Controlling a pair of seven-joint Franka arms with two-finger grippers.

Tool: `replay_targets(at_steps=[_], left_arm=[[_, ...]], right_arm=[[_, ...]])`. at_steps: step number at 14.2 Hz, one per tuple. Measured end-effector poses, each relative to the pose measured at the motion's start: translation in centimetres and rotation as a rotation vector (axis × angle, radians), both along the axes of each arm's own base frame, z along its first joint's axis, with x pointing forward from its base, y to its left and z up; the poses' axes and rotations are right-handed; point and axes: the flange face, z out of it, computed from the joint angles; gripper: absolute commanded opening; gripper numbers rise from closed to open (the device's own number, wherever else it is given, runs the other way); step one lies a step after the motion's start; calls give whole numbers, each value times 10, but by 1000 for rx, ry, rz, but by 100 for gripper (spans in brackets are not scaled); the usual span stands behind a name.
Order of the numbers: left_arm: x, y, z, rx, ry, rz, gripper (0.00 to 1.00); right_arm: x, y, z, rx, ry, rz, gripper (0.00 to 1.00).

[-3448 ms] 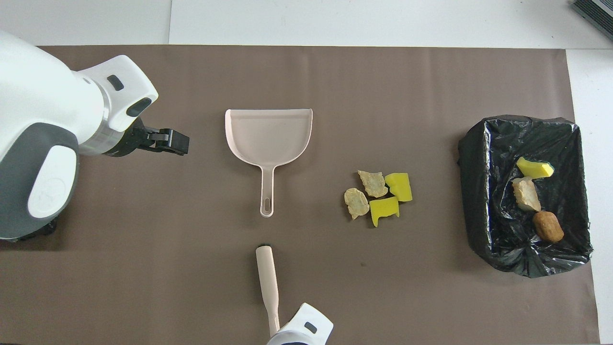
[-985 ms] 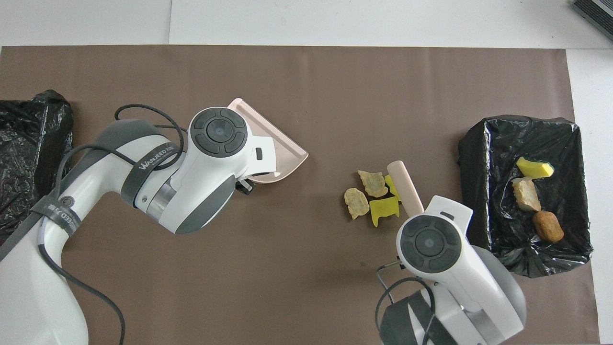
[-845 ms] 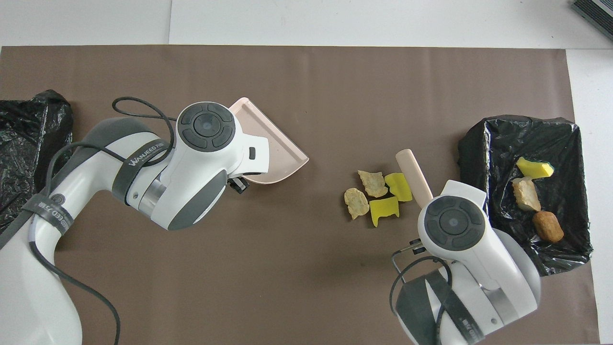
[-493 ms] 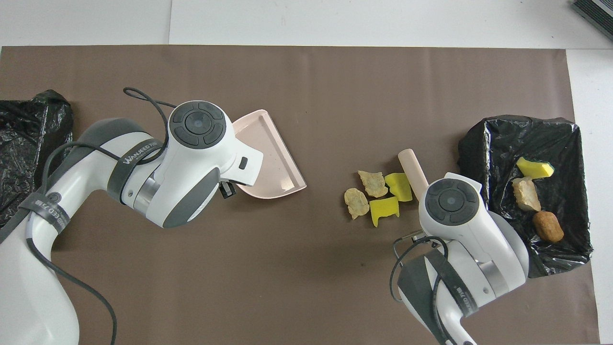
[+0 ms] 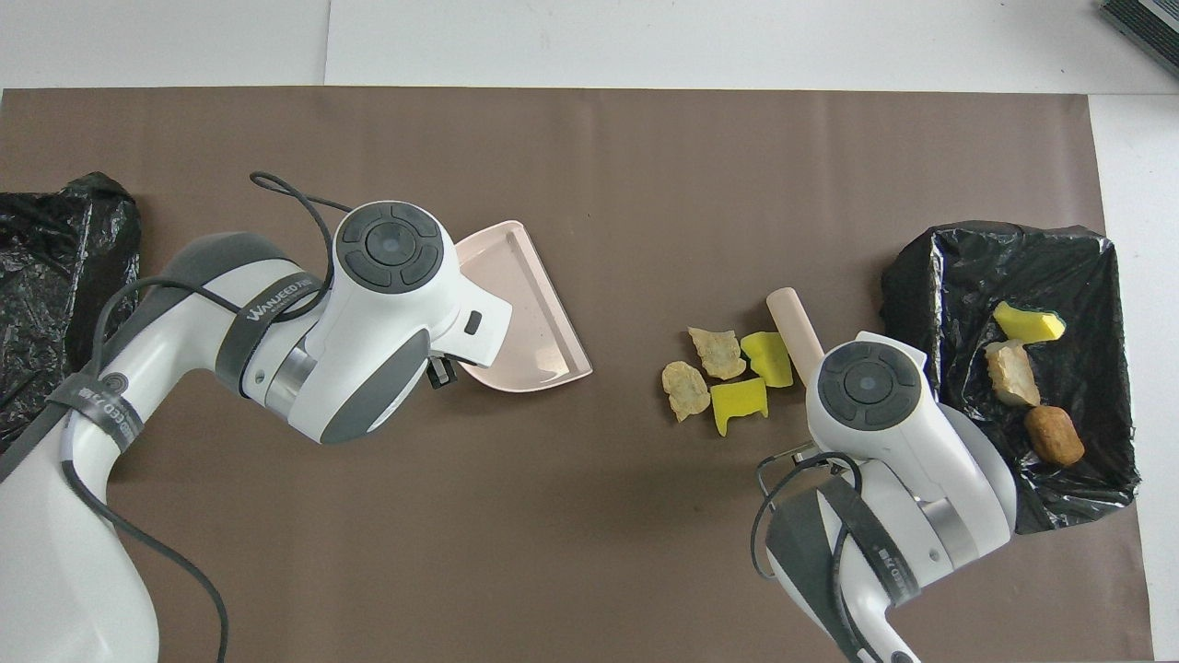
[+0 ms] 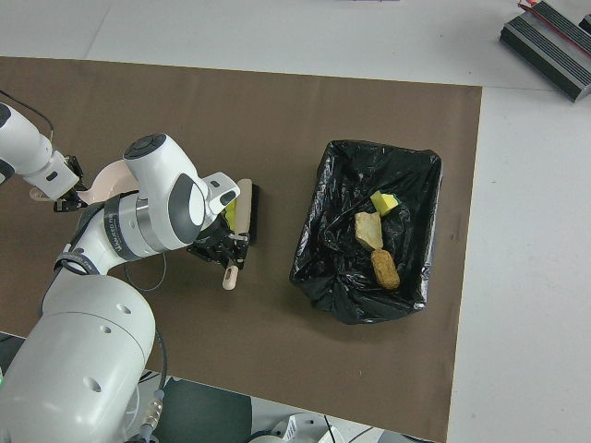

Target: Sweep and dump trash in bin

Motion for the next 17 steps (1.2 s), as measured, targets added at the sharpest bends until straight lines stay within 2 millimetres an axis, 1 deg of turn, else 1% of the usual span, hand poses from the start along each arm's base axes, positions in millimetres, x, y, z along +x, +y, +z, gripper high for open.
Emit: replay_targets(at_steps=[2,6,9,11,14,17], left_arm=[[-1,1,-1,2,0,-1,0],[-7,4,-8,13,1,16,0],[-13,6,-13,23,-1,36,0],[-15,7,-13,27,-3,37,0],[-15,7,-13,28,-5,40,0],[-15,8,-14,26,-6,42,0]], right_arm=[[-5,13,0,35,12,-17,0],[-17,52,1,121,25,-51,0],[-28,94,7,245,53,-82,0],[-32,114,13,330,68,-120,0],[-33,130,21,410,92,-161,0],[-29,135,31,418,101,-149,0]])
